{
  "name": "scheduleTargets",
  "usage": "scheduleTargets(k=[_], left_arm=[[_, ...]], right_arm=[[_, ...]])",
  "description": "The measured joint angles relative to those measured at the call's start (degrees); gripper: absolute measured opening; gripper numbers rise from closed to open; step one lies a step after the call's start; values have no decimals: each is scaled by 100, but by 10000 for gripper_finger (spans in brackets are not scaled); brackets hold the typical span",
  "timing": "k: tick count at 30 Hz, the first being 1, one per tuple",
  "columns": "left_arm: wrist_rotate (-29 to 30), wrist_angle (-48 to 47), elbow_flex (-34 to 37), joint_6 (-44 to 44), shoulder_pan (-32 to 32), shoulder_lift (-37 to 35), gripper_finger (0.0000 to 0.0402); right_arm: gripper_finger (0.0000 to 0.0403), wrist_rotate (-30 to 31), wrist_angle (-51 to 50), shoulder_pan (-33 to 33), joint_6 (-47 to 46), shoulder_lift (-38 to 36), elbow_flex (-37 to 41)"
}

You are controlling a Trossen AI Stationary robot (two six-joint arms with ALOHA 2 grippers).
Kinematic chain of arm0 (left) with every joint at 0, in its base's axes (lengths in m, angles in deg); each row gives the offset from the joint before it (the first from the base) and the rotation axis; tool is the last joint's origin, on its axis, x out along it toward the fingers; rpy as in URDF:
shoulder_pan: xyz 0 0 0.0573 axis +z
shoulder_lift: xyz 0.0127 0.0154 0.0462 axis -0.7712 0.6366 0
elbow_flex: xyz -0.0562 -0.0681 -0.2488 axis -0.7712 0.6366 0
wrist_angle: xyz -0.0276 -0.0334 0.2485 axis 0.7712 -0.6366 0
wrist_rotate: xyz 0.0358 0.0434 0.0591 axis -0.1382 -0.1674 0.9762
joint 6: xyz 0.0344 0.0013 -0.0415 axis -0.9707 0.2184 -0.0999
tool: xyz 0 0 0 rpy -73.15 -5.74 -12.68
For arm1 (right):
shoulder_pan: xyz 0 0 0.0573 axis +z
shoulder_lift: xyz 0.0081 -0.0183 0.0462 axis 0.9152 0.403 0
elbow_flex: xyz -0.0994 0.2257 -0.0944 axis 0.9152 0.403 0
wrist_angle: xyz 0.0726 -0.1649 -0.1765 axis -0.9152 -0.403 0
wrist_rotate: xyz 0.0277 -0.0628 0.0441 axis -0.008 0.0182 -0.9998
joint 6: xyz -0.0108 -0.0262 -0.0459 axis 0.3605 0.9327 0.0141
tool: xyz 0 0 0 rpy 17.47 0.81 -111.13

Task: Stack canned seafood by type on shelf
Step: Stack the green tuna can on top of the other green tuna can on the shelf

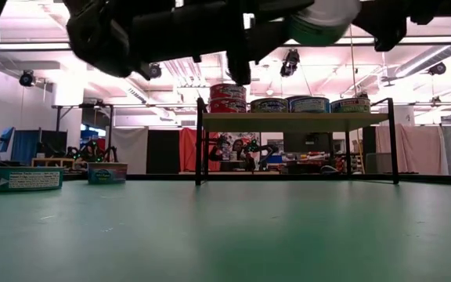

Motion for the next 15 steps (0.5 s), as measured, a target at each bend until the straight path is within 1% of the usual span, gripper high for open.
scheduleTargets(k=[4, 9, 11, 12, 15], left_arm=[[-6, 652, 385, 967, 61, 0, 124], [12, 905, 784, 2544, 170, 0, 124], [12, 921, 873, 3232, 193, 0, 124], [9, 925, 904, 3533, 194, 0, 124], [1, 975, 981, 4184, 201, 0, 124]], right_arm=[[305, 10, -2, 146, 349, -189, 0], [300, 16, -167, 393, 1168, -259, -126], [294, 45, -614, 459, 1487, -211, -384], [291, 133, -990, 495, 1625, -156, -568], [281, 579, -2561, 588, 1975, 112, -1226]])
